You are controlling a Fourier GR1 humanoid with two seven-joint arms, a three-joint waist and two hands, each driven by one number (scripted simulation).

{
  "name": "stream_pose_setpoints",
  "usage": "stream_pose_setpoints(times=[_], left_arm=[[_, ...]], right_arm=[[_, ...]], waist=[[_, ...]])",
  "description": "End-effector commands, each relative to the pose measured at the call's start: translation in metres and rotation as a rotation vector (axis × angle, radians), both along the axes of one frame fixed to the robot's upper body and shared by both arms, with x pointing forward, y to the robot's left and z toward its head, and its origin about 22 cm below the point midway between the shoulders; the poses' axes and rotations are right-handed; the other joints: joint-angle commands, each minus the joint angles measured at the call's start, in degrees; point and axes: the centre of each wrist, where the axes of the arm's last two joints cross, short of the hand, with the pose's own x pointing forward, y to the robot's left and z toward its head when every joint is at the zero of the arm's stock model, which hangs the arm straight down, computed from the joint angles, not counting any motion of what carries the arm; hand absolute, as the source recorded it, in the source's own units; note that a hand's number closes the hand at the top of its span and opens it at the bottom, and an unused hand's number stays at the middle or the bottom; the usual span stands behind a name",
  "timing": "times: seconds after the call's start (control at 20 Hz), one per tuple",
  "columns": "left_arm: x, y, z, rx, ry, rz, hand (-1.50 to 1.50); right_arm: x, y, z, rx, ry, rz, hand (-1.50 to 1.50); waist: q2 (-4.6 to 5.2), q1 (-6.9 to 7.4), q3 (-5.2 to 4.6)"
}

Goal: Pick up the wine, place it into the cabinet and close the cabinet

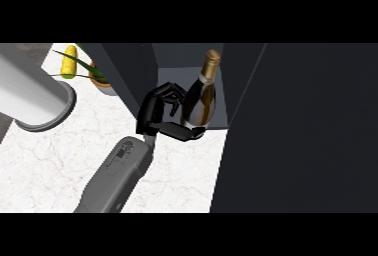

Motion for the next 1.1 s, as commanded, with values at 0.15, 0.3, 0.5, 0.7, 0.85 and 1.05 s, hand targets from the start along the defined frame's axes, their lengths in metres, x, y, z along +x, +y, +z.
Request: stream_pose_setpoints(times=[0.15,0.3,0.5,0.7,0.85,1.05], left_arm=[[0.026,-0.014,0.006,-0.021,0.025,0.046,1.50],[0.037,-0.013,0.012,-0.020,0.059,0.055,1.50],[0.046,-0.017,0.010,0.070,0.064,0.058,1.50],[0.057,-0.018,0.016,0.139,0.089,0.105,1.50],[0.059,-0.019,0.017,0.127,0.131,0.128,1.50],[0.060,-0.012,0.010,0.083,0.132,0.187,1.50]], right_arm=[[-0.027,-0.010,0.033,0.092,-0.011,0.071,-1.50],[-0.027,-0.010,0.029,0.105,-0.025,0.058,-1.50],[-0.026,-0.006,0.030,0.128,-0.021,0.094,-1.50],[-0.026,-0.008,0.024,0.122,-0.011,0.093,-1.50],[-0.032,-0.009,0.030,0.136,-0.031,0.093,-1.50],[-0.026,-0.005,0.020,0.124,-0.025,0.106,-1.50]], waist=[[0.29,-1.21,0.00],[0.19,-0.81,0.07],[0.60,-1.57,-0.01],[0.84,-2.45,0.07],[0.58,-2.34,0.03],[1.14,-3.73,0.01]])
